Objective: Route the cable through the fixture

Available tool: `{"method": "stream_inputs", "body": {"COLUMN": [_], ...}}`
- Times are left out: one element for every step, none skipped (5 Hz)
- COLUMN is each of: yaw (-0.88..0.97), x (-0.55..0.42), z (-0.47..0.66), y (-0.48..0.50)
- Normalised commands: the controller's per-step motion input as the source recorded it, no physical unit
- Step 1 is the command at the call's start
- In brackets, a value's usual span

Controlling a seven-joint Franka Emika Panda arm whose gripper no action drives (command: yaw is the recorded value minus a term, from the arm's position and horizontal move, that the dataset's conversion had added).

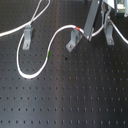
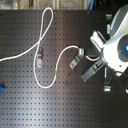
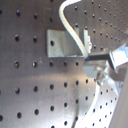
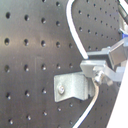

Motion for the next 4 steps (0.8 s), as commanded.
{"method": "stream_inputs", "body": {"yaw": [0.0, 0.0, 0.01, 0.01], "x": [0.006, 0.029, 0.115, 0.0], "z": [-0.02, -0.43, -0.34, 0.0], "y": [-0.006, -0.01, -0.121, 0.0]}}
